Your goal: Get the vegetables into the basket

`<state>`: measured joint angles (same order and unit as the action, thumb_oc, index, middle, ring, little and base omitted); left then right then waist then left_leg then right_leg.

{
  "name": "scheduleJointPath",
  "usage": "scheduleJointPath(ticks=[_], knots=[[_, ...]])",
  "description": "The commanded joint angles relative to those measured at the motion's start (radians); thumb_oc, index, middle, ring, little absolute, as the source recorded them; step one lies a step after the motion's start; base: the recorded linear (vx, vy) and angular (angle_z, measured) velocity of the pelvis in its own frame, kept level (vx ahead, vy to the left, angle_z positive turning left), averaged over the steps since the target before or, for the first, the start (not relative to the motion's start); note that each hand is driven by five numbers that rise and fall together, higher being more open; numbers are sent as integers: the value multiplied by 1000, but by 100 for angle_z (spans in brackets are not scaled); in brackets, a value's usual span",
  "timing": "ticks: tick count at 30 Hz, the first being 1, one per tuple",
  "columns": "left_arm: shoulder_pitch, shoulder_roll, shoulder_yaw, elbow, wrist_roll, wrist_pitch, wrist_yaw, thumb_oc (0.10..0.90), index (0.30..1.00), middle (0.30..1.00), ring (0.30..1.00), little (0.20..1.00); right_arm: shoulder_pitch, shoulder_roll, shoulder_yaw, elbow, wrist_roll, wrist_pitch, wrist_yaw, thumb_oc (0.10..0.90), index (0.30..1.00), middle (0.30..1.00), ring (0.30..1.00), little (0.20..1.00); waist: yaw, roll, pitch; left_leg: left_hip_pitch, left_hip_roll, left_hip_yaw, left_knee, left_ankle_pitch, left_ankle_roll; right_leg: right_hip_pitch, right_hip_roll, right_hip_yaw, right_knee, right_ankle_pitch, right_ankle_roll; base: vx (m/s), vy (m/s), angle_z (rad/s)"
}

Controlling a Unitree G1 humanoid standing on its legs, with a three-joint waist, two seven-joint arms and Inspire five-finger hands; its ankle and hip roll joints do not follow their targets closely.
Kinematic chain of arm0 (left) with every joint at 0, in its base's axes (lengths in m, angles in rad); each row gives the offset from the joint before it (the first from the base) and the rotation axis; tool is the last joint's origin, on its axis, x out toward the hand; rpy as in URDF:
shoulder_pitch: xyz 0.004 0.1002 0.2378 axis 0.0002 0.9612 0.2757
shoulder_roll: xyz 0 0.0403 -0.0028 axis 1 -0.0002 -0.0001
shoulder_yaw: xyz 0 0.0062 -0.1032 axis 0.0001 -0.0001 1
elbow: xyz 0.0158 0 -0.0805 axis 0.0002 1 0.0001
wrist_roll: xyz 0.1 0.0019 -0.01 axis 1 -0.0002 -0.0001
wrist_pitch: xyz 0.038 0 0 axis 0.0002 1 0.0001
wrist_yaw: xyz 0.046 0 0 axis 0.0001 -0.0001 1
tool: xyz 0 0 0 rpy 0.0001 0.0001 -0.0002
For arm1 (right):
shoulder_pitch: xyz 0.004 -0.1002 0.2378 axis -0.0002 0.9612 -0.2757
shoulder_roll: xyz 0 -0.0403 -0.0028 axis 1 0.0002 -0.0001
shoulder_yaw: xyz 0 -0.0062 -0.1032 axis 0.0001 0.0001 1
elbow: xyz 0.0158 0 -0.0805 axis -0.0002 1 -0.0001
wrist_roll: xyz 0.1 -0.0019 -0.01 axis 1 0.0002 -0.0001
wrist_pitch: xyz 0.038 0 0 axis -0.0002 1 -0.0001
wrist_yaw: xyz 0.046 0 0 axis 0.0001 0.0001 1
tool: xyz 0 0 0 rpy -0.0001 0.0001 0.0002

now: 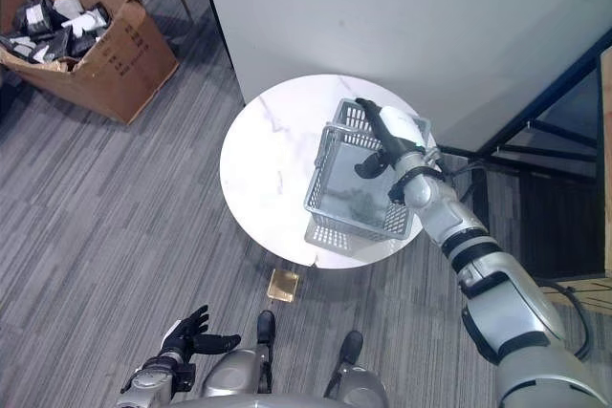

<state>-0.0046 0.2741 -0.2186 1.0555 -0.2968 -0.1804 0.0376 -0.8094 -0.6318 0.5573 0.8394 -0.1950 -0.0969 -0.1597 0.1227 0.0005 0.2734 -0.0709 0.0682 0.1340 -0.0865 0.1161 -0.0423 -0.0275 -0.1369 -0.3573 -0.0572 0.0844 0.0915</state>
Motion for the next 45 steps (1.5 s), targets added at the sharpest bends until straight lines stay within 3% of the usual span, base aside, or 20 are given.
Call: scheduleJointPath(ticks=[1, 9, 10, 11, 12, 13, 24, 30, 39, 40, 45], knots=[[-45, 58, -68, -22, -20, -47, 2, 900, 1000, 1000, 1000, 1000, -194, -40, 25, -51, 9, -39, -64, 900, 1000, 1000, 1000, 1000, 11, -39, -10, 5, 64, 19, -1, -27, -89, 17, -151, 47, 48, 39, 140, -38, 8, 6], [-82, 56, -121, -62, -55, -60, 5, 900, 1000, 1000, 1000, 1000, -308, -53, 43, 149, 28, -34, -107, 900, 1000, 1000, 1000, 1000, 31, -9, 20, -57, 58, -1, -1, -1, -100, -23, -153, 35, 31, 50, 140, -35, 5, 4], [-87, 53, -132, -66, -54, -62, 6, 900, 1000, 1000, 1000, 1000, -323, -54, 78, 203, 6, -29, -96, 639, 635, 635, 635, 635, 37, -6, 23, -66, 58, -3, -1, 1, -100, -26, -155, 32, 28, 52, 141, -26, 9, 7], [-88, 52, -137, -68, -53, -61, 6, 900, 1000, 1000, 1000, 1000, -330, -62, 89, 212, -8, -29, -95, 571, 539, 539, 539, 539, 37, -3, 25, -71, 57, -3, -1, 2, -100, -29, -156, 33, 27, 53, 142, -11, 6, 4], [-88, 51, -136, -68, -53, -61, 6, 900, 1000, 1000, 1000, 1000, -331, -62, 90, 213, -8, -29, -95, 571, 539, 539, 539, 539, 37, -3, 25, -71, 57, -3, -1, 2, -100, -30, -156, 33, 27, 53, 142, -6, 8, 4], [-89, 46, -141, -70, -48, -63, 6, 900, 1000, 1000, 1000, 1000, -329, -72, 107, 235, -38, -25, -89, 400, 300, 300, 300, 300, 37, 1, 28, -77, 54, -7, -1, 4, -101, -32, -157, 31, 25, 55, 142, 0, 0, 0], [-78, 31, -120, -21, -9, -48, -2, 900, 1000, 1000, 1000, 1000, -212, -147, 106, 274, -118, -19, -52, 400, 300, 300, 300, 300, 8, -11, 8, -44, 53, 3, -1, -10, -101, -3, -160, 29, 22, 50, 143, 2, 2, 1], [-75, 29, -112, 18, 29, -35, -13, 900, 1000, 1000, 1000, 1000, -153, -208, 90, 160, -123, -29, -42, 400, 300, 300, 300, 300, -19, -27, -13, -6, 65, 26, -1, -21, -104, 15, -154, 45, 13, 45, 140, 1, -4, -5], [-57, 19, -89, 27, 82, -22, -25, 900, 1000, 1000, 1000, 1000, -5, -326, -6, -266, -116, -64, -29, 400, 300, 300, 300, 300, -71, -44, -46, 50, 81, 63, -1, -37, -106, 43, -142, 73, -1, 42, 138, 15, -11, -15], [-51, 15, -76, 34, 98, -16, -23, 900, 1000, 1000, 1000, 1000, 55, -333, -65, -370, -90, -78, -27, 400, 300, 300, 300, 300, -81, -44, -52, 63, 82, 72, -1, -42, -105, 51, -139, 78, -3, 40, 138, 25, -7, -11], [-34, 2, -46, 61, 136, -5, -22, 900, 1000, 1000, 1000, 1000, 217, -285, -241, -556, 64, -119, -17, 400, 300, 300, 300, 300, -100, -38, -65, 90, 83, 87, -1, -52, -101, 67, -137, 84, -8, 37, 138, 23, -6, -11]])
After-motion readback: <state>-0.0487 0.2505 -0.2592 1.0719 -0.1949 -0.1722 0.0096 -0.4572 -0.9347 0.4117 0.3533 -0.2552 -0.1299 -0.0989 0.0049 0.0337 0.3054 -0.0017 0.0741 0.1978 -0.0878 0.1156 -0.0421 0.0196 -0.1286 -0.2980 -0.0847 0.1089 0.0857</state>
